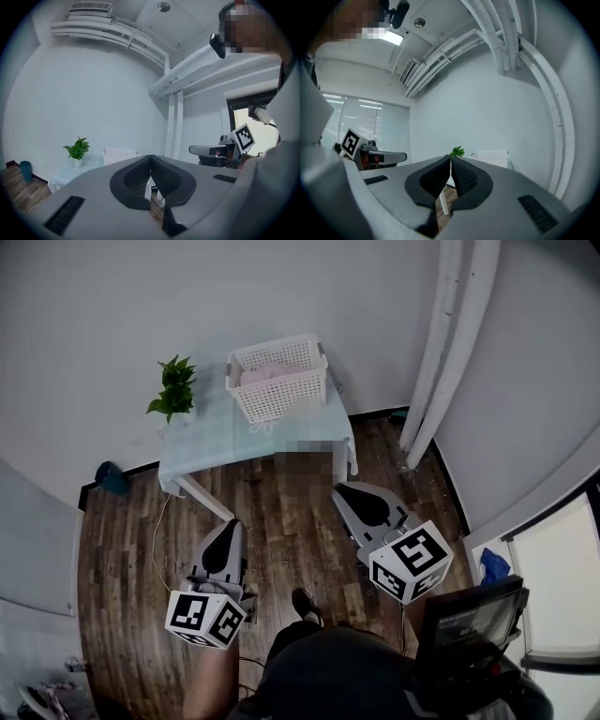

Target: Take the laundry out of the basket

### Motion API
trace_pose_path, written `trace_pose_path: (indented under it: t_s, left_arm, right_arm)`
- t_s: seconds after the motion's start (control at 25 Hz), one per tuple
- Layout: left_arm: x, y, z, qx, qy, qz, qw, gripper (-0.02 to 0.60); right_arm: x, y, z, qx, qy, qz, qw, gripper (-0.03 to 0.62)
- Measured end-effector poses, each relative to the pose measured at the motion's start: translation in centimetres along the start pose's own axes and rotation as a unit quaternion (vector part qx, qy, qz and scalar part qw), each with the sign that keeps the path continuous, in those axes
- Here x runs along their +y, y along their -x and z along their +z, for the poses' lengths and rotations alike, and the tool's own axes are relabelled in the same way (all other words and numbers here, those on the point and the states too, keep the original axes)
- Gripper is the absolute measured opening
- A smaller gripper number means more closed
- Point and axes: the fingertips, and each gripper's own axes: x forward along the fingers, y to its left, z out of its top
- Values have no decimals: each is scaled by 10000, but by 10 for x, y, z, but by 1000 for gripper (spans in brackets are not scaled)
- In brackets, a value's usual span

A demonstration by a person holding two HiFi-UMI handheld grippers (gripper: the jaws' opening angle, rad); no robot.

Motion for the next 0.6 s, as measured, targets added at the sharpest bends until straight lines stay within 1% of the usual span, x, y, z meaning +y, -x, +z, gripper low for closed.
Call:
trace_pose_path:
  t_s: [0.16, 0.32, 0.48, 0.6]
  left_arm:
    - [39, -20, 9, -108, 93, -33, 9999, 9]
    - [74, -40, 21, -219, 154, -124, 9996, 9]
    - [111, -58, 28, -249, 145, -123, 9995, 9]
    - [135, -71, 32, -284, 211, -213, 9991, 9]
  right_arm:
    - [2, -41, 9, -42, -5, 50, 10000, 18]
    - [0, -80, 16, -18, -18, -44, 10000, 18]
    - [0, -118, 20, 61, -22, -43, 10000, 18]
    - [-2, -144, 19, 117, 13, -106, 9999, 18]
